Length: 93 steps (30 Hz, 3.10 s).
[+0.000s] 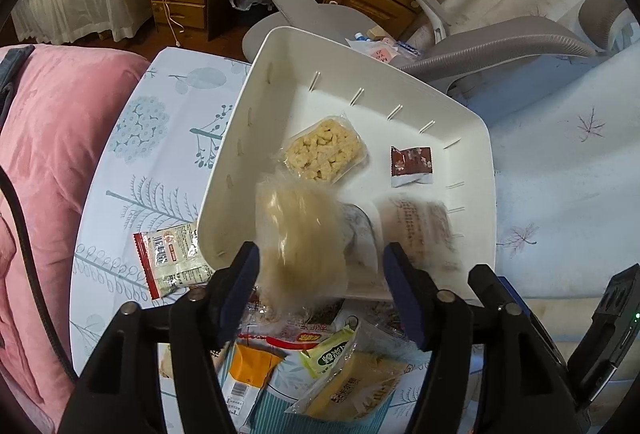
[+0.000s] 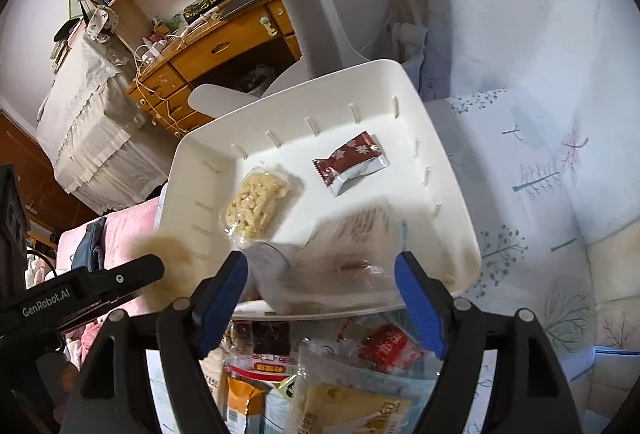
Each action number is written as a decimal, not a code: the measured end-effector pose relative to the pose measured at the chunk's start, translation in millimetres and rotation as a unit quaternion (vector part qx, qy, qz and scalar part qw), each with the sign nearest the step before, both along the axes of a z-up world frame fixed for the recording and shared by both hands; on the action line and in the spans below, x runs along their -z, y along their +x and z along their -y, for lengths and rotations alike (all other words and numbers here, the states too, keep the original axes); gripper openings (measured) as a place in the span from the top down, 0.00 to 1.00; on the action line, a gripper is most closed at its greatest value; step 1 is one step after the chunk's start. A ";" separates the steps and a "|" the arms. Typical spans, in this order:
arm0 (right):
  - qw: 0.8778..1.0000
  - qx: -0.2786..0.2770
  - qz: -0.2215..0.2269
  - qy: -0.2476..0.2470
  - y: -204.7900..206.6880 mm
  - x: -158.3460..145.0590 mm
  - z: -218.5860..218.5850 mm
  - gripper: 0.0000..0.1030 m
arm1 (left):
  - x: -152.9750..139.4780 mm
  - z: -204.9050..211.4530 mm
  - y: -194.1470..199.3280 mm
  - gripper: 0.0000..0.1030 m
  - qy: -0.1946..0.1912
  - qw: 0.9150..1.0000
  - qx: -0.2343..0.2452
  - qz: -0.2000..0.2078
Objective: Organize snacks
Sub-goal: 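Open both grippers to drop the bags into the basket, then grasp the blue-printed bread bag with the right gripper while the left grasps the orange-and-white bar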
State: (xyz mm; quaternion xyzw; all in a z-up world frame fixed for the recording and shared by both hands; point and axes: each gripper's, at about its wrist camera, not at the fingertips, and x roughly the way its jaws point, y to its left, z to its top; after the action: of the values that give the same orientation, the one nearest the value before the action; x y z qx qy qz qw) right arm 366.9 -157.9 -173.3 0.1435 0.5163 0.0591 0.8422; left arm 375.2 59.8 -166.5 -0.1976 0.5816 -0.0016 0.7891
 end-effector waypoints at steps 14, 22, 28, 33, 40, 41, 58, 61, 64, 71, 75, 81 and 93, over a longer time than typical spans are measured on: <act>0.999 0.046 0.000 0.017 -53.7 -18.4 10.7 0.25 | -10.4 -19.7 -57.4 0.25 -0.002 1.000 0.014 0.013; 0.997 0.066 -0.019 0.038 -91.9 -10.4 7.6 0.25 | 11.8 -30.7 -98.2 0.25 0.016 0.999 0.025 -0.019; 0.995 0.069 -0.057 0.041 -116.5 14.9 -1.2 0.25 | 38.2 -27.5 -120.1 0.25 0.020 0.997 0.050 -0.053; 0.992 0.069 -0.089 0.050 -134.8 40.0 -9.5 0.25 | 61.7 -20.4 -135.5 0.25 0.029 0.993 0.075 -0.086; 0.986 0.083 -0.134 0.057 -152.6 74.3 -14.5 0.12 | 94.3 -8.7 -157.3 0.25 0.033 0.987 0.102 -0.120; 0.985 0.086 -0.140 0.059 -154.6 78.7 -14.3 0.12 | 99.0 -7.1 -159.8 0.25 0.032 0.986 0.105 -0.123; 0.978 0.114 -0.172 0.019 -165.9 119.6 -17.6 0.01 | 147.9 22.8 -189.5 0.31 0.049 0.979 0.131 -0.149; 0.978 0.112 -0.174 0.007 -157.4 122.5 -19.3 0.00 | 148.7 33.2 -184.7 0.31 0.056 0.980 0.128 -0.144; 0.979 0.106 -0.171 -0.004 -151.3 122.7 -23.7 0.00 | 148.7 37.5 -181.8 0.33 0.064 0.981 0.122 -0.138; 0.979 0.107 -0.171 -0.023 -138.5 122.1 -35.2 0.00 | 148.0 51.9 -168.3 0.46 0.090 0.982 0.110 -0.121; 0.979 0.105 -0.170 -0.032 -129.9 122.0 -44.1 0.00 | 147.2 54.3 -158.8 0.59 0.098 0.983 0.100 -0.116; 0.979 0.105 -0.168 -0.038 -120.5 124.0 -49.5 0.00 | 146.9 41.4 -146.6 0.62 0.085 0.987 0.081 -0.112; 0.979 0.060 -0.179 -0.074 -106.2 127.5 -68.2 0.05 | 149.3 23.2 -152.0 0.64 0.045 0.988 0.061 -0.138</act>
State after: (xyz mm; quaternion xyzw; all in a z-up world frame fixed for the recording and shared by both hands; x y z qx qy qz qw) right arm 260.7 -89.7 -300.8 0.1196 0.6518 -0.0562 0.7468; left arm 223.2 36.6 -315.7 -0.1243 0.6953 0.0037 0.7079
